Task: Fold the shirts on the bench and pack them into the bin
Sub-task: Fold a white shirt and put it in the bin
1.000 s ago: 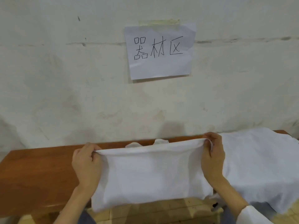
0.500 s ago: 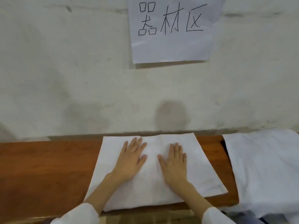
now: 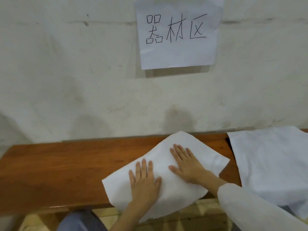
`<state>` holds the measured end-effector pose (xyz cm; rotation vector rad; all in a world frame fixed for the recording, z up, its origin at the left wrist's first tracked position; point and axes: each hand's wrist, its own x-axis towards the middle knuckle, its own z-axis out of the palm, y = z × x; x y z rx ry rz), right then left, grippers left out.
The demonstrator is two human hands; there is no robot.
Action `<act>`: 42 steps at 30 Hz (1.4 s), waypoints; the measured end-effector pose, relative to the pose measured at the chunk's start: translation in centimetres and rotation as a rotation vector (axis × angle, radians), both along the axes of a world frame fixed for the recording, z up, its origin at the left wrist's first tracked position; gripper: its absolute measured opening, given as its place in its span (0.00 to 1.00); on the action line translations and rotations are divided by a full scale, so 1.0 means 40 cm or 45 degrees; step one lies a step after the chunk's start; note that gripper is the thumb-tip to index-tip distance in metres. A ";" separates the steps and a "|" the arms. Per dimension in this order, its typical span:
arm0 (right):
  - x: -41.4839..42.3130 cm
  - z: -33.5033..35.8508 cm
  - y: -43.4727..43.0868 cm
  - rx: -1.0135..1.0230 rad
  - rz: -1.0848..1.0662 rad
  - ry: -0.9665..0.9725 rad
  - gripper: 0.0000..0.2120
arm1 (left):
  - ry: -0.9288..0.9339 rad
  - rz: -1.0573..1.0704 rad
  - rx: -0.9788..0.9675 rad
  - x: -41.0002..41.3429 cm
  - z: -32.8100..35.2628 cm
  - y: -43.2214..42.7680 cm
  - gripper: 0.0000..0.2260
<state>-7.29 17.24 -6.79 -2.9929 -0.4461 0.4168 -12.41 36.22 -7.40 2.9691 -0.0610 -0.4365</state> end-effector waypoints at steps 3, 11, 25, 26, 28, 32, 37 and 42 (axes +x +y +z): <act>-0.015 0.019 0.016 0.004 -0.099 -0.060 0.36 | -0.025 -0.057 -0.012 0.017 0.054 0.010 0.25; -0.147 -0.040 0.128 0.145 -1.041 -0.219 0.40 | -0.411 -1.180 0.041 0.205 0.023 -0.020 0.22; -0.060 -0.050 0.006 0.125 0.002 -0.150 0.44 | -0.379 -0.269 -0.155 0.052 -0.082 -0.043 0.26; -0.053 -0.048 0.006 0.093 0.068 -0.132 0.44 | -0.363 -0.207 -0.164 0.028 -0.084 -0.050 0.26; -0.046 -0.036 0.006 0.046 0.168 -0.111 0.44 | -0.318 -0.153 -0.163 0.002 -0.079 -0.061 0.27; -0.066 -0.014 -0.004 0.119 0.145 -0.147 0.42 | -0.296 -0.291 -0.123 0.034 -0.056 -0.001 0.28; -0.128 -0.032 -0.030 0.101 0.093 -0.119 0.44 | -0.335 -0.652 -0.049 0.044 -0.050 0.080 0.32; -0.188 -0.035 -0.025 0.037 0.107 -0.062 0.49 | -0.284 -0.703 -0.006 0.001 -0.053 0.096 0.45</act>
